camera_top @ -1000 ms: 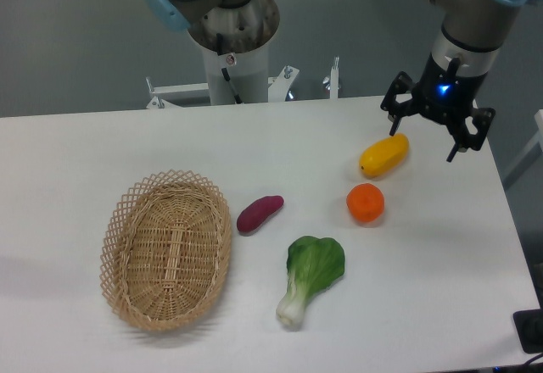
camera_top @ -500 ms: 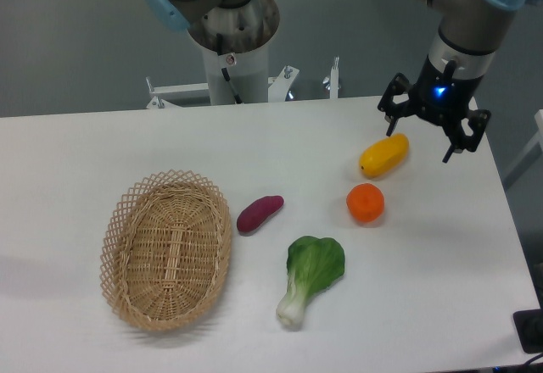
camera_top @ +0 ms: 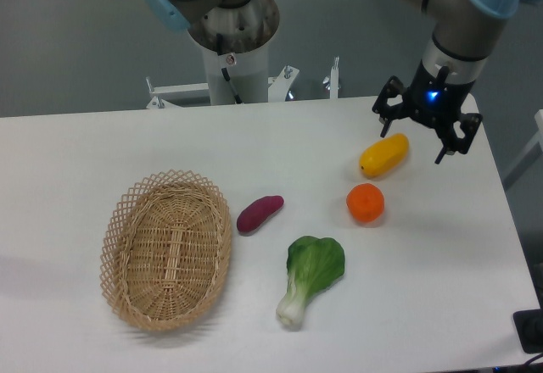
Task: Pick up the mango from the table
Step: 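Move the open gripper over the yellow mango and lower toward it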
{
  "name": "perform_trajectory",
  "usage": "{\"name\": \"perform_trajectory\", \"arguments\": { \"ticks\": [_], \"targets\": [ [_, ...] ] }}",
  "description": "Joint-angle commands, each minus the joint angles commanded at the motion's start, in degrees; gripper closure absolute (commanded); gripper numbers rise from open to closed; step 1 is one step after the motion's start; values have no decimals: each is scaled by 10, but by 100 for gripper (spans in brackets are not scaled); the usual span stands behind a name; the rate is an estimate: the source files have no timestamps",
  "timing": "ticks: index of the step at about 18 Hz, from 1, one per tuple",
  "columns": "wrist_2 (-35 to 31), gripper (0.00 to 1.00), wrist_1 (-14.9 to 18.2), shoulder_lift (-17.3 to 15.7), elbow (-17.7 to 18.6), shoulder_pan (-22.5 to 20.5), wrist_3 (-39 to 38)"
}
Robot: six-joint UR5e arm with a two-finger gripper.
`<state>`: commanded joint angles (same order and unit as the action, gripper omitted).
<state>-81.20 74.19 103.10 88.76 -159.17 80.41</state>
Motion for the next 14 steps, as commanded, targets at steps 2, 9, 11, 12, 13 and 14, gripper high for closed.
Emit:
{"name": "perform_trajectory", "arguments": {
  "ticks": [2,9,11,12,13,14],
  "targets": [
    [-25,0,-14,-3,19,2,20],
    [-61,0,-112,0,107,-10,119],
    [-65,0,-116,3,120,-21,138],
    [-69,0,-118,4,125,-26,150],
    [-78,0,-120,8,129,-29,160],
    [-91,0,-136,12,138,-31,170]
  ]
}}
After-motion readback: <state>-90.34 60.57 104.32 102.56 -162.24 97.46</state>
